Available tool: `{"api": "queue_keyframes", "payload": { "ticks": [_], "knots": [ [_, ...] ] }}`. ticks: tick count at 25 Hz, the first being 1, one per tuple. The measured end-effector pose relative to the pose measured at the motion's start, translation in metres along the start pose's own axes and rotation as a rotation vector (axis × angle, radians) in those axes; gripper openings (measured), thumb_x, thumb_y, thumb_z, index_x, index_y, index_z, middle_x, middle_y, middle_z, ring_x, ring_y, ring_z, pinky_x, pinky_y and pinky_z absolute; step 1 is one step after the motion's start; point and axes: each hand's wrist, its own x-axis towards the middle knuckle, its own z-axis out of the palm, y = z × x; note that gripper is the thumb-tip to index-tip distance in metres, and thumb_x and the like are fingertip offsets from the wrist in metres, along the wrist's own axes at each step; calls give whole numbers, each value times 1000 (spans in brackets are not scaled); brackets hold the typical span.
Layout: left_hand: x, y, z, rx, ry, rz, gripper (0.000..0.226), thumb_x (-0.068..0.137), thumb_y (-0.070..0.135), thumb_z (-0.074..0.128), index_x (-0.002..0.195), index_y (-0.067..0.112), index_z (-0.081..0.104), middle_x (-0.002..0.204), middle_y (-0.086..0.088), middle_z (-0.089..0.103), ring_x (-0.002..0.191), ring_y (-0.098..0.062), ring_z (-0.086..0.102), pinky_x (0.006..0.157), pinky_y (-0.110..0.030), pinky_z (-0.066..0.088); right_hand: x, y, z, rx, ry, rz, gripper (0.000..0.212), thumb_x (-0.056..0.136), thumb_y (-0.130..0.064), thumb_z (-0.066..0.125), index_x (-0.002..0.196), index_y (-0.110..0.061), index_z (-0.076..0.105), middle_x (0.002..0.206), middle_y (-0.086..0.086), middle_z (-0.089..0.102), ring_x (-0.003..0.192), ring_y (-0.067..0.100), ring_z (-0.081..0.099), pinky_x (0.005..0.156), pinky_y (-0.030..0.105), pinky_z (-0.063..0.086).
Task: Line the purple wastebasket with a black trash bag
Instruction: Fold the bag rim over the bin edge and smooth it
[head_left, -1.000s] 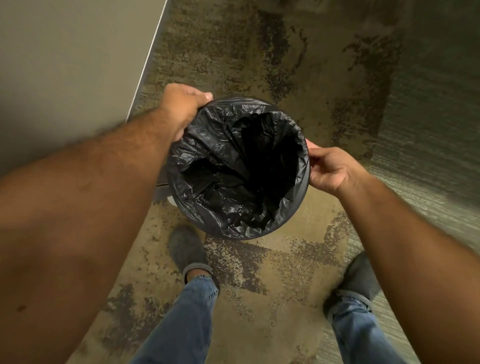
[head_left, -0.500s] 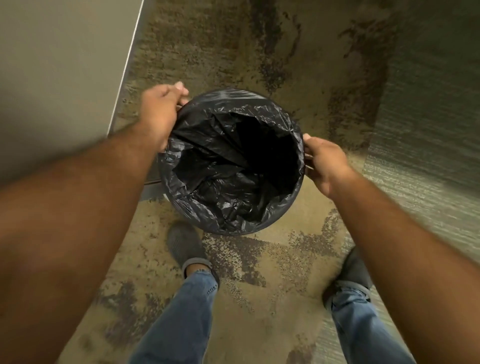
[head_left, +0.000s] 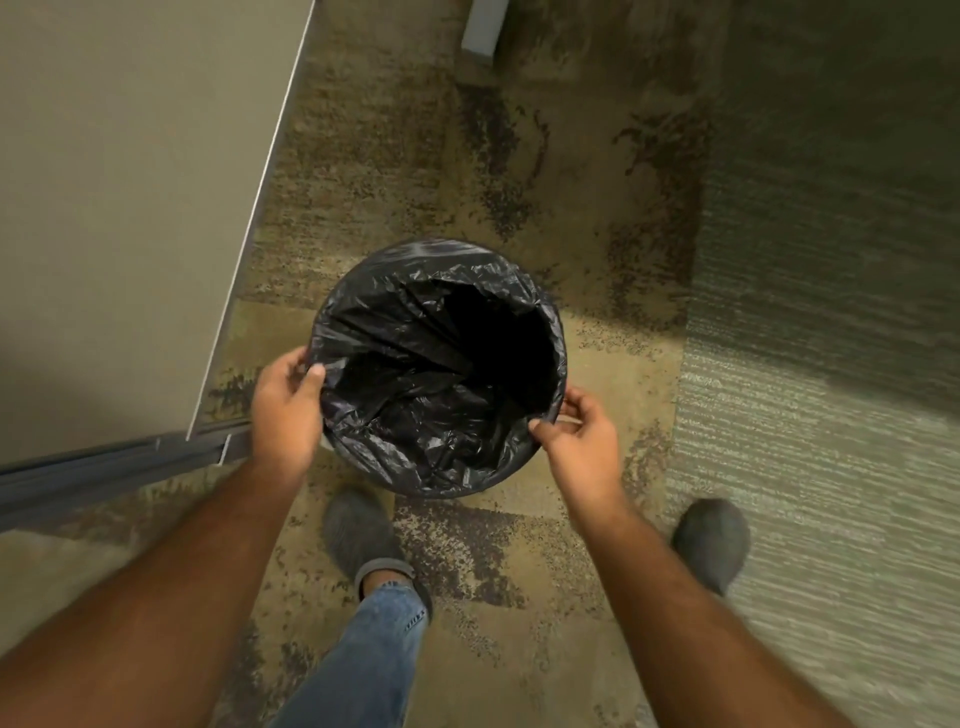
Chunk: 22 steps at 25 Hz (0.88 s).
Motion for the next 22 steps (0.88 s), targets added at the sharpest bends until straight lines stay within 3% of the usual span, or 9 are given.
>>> {"api": "queue_keyframes", "payload": {
  "ticks": [2, 4, 7, 13, 18, 20, 22],
  "knots": [
    [-3, -5, -3, -85, 44, -48, 31, 103, 6, 59, 134, 5, 66, 117, -11, 69, 109, -25, 64, 102, -37, 52, 1, 10, 11, 1, 16, -7, 55, 90, 9, 69, 137, -17, 59, 116, 2, 74, 97, 10, 76, 82, 24, 64],
    [-3, -8, -3, -125, 65, -91, 34, 99, 0, 61, 132, 4, 68, 114, -12, 69, 106, -25, 63, 110, -51, 52, 5, 17, 16, -2, 35, -20, 61, 89, 9, 69, 143, -15, 57, 120, 2, 73, 101, 14, 77, 93, 38, 64],
    [-7, 2, 1, -113, 52, -113, 48, 90, -13, 61, 133, 5, 68, 117, -15, 71, 106, -26, 65, 112, -61, 49, 9, 14, 10, -28, 51, -36, 58, 90, 8, 69, 142, -15, 58, 117, -2, 73, 98, 11, 77, 91, 34, 64],
    [-46, 66, 49, -159, -37, -49, 48, 96, -12, 60, 139, 7, 65, 125, -13, 72, 117, -32, 68, 113, -53, 49, 24, -22, -61, 41, 76, -83, 54, 92, 13, 65, 139, -13, 59, 112, -5, 73, 101, 10, 76, 95, 31, 62],
    [-77, 141, 151, -239, -148, 8, 47, 96, -11, 60, 137, 12, 65, 118, -3, 72, 110, -21, 67, 112, -52, 51, 72, -68, -168, 13, 162, -194, 56, 89, 11, 68, 139, -13, 61, 116, 1, 77, 102, 13, 77, 99, 43, 62],
    [-84, 169, 198, -257, -193, 31, 47, 95, -9, 60, 132, 19, 67, 117, 2, 75, 110, -19, 70, 110, -52, 53, 92, -85, -211, 42, 203, -222, 53, 89, 13, 66, 137, -11, 62, 116, 0, 78, 103, 9, 76, 99, 37, 61],
    [-90, 200, 246, -243, -219, 59, 49, 94, -8, 61, 133, 19, 69, 114, 6, 75, 110, -17, 71, 108, -45, 56, 112, -100, -252, 57, 255, -238, 50, 90, 15, 66, 134, -11, 63, 112, -2, 78, 96, 1, 76, 89, 24, 61]
  ]
}}
